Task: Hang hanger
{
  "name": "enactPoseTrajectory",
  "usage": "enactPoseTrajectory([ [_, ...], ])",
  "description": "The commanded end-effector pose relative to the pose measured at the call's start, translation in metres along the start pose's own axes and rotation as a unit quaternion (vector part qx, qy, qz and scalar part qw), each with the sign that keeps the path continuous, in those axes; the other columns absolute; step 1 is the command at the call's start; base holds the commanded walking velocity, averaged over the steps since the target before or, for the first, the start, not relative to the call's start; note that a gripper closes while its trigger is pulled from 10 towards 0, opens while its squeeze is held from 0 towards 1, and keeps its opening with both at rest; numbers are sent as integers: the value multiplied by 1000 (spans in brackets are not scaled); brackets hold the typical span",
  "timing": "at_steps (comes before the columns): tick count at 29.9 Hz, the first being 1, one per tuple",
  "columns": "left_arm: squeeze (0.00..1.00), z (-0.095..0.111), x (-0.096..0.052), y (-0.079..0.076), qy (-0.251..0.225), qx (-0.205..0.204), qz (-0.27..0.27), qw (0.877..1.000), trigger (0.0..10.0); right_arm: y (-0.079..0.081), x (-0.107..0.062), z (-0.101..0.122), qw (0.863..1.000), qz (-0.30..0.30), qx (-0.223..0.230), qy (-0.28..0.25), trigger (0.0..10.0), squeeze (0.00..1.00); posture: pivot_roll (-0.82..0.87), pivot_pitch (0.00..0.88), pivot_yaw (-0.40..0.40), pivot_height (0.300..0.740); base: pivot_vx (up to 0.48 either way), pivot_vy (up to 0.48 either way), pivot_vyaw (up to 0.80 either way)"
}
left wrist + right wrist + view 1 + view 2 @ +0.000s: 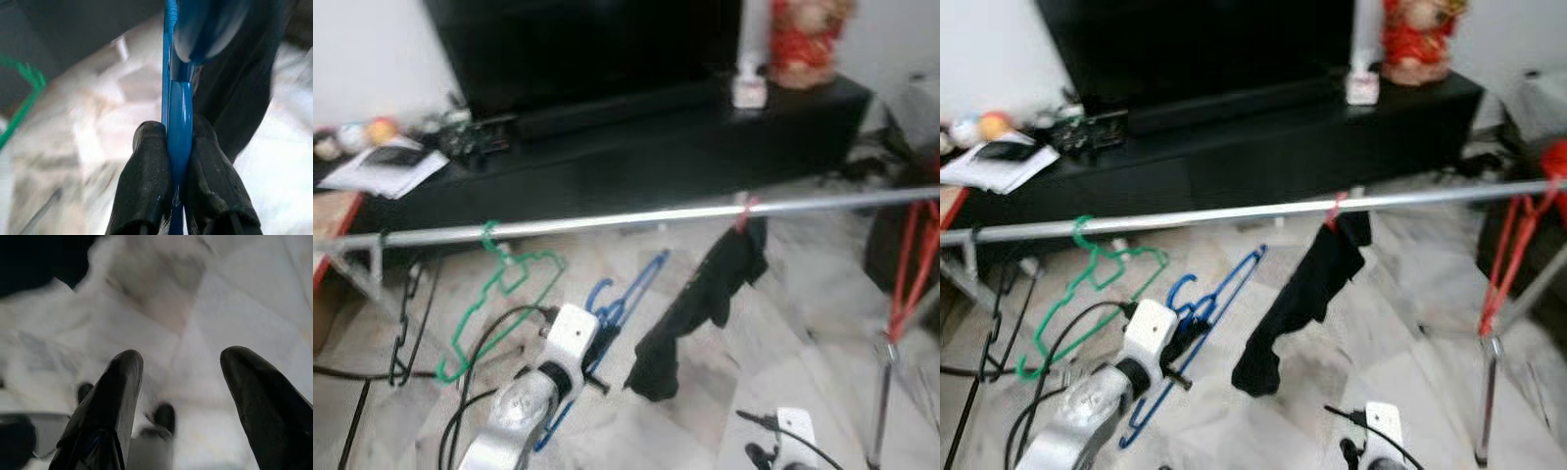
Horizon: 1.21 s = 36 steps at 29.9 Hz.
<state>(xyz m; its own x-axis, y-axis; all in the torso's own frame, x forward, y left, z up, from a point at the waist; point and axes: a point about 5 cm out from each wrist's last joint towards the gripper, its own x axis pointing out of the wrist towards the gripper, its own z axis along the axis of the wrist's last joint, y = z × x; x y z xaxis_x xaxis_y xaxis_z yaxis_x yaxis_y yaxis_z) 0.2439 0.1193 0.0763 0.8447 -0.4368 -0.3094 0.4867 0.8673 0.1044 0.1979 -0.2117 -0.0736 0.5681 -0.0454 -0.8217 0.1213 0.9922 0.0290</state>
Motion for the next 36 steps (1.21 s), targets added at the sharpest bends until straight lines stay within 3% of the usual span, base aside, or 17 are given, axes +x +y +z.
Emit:
enactPoseTrajectory([
  [1, 0, 4, 2, 2, 4, 12, 11, 1000, 10000, 1, -1, -15, 1000, 2, 2, 24, 10000, 0, -75, 0, 77, 740, 0, 0, 0],
  [5, 0, 7, 12, 11, 6, 5, 64, 998, 10000, 2, -1, -14, 1000, 4, 2, 24, 10000, 0, -76, 0, 78, 740, 0, 0, 0],
  [13, 0, 13, 27, 14, 1, 10, 89, 996, 10000, 2, -1, -14, 1000, 5, 1, 23, 10000, 0, -82, 0, 77, 740, 0, 0, 0],
  [20, 0, 16, 57, 10, 17, 30, 84, 996, 10000, 3, -1, -12, 1000, 7, -3, 22, 10000, 0, -90, 0, 73, 740, 0, 0, 0],
  [27, 0, 35, 81, 7, -11, 40, 96, 995, 10000, 4, -1, -11, 1000, 5, -2, 19, 10000, 0, -111, 0, 81, 740, 0, 0, 0],
  [36, 0, 54, 94, 9, -44, 37, 124, 991, 10000, 5, 0, -11, 1000, 8, -1, 20, 10000, 0, -100, 0, 75, 740, 0, 0, 0],
])
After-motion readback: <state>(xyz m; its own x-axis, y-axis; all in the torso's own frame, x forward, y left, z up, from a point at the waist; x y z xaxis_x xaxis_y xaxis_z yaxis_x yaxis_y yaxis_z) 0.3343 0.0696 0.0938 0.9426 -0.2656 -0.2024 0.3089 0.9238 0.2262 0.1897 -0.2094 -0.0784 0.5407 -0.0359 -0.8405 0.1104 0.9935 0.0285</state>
